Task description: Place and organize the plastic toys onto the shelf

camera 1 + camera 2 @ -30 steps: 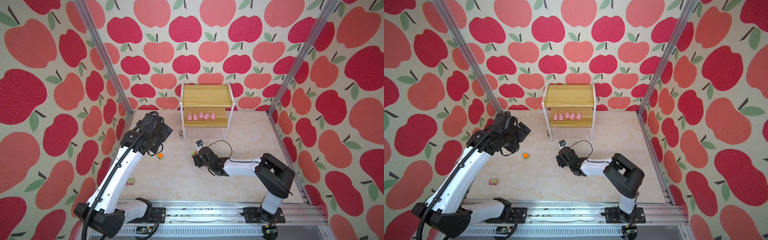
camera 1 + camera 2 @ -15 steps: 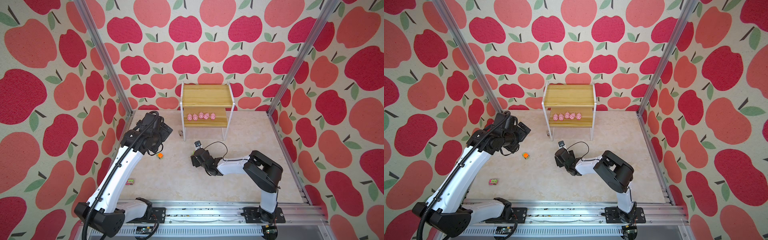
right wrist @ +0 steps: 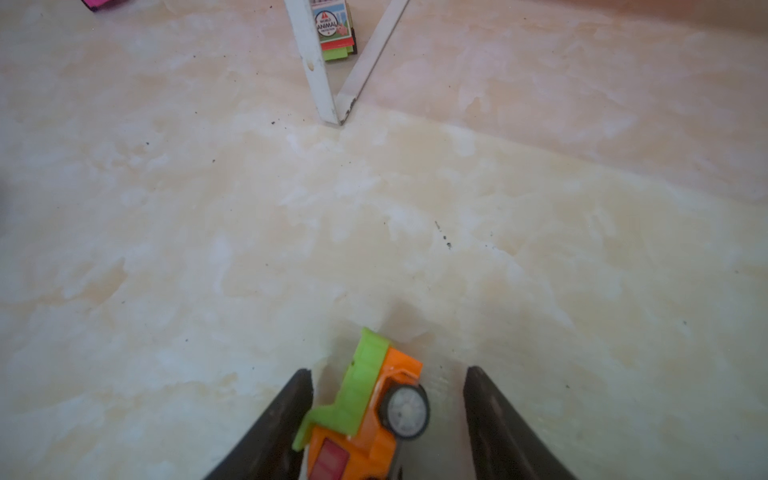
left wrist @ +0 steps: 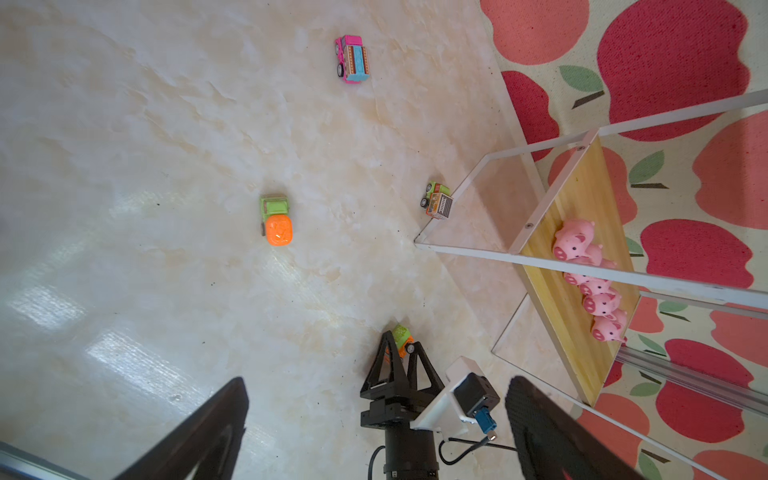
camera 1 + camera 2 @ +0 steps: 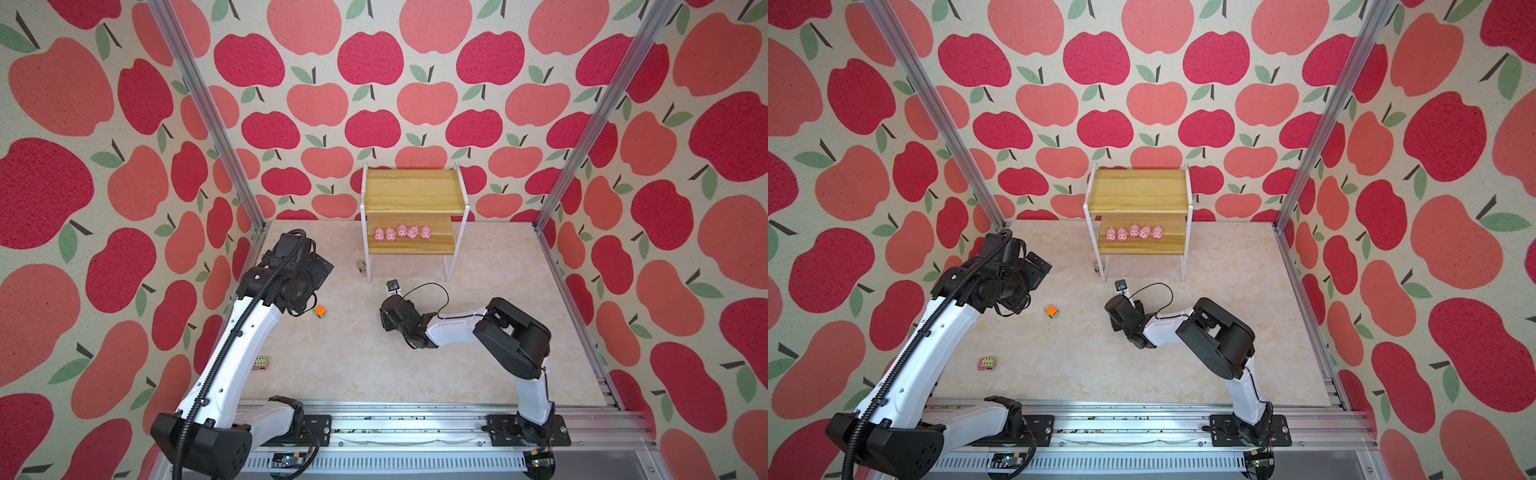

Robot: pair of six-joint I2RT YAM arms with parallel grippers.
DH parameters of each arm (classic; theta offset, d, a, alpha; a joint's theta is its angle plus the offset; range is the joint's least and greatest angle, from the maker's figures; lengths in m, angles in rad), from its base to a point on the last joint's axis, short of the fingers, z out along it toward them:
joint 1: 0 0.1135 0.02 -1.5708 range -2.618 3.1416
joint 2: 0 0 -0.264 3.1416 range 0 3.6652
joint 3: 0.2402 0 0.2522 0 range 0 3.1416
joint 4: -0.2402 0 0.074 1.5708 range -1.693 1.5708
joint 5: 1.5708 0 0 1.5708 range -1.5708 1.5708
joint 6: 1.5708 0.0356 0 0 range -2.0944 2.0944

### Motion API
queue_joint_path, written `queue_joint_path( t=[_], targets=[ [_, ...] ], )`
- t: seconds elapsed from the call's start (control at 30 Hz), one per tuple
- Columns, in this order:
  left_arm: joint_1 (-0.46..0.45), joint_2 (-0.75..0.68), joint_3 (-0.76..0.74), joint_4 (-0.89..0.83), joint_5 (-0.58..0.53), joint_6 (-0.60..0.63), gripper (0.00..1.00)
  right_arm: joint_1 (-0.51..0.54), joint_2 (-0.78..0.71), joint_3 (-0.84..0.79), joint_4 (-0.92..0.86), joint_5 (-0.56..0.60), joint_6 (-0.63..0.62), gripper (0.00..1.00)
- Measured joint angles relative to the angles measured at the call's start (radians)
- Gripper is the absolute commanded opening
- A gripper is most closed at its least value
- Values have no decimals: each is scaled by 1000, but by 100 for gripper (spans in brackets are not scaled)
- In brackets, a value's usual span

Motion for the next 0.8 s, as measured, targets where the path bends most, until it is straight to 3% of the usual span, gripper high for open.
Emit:
queue_joint_path(
  t=[0.17,0.47,0.8],
  targets=[
    [33,-6,-39,32,17,87,99,-30,-9,-23,40,-49,19,31],
    [26,-6,-142,180,92,296,99,-129,-193,-273,177,-294,90,27],
    [-32,-6,-226,364,232,497,99,-273,-311,-558,397,-605,431,31]
  ],
)
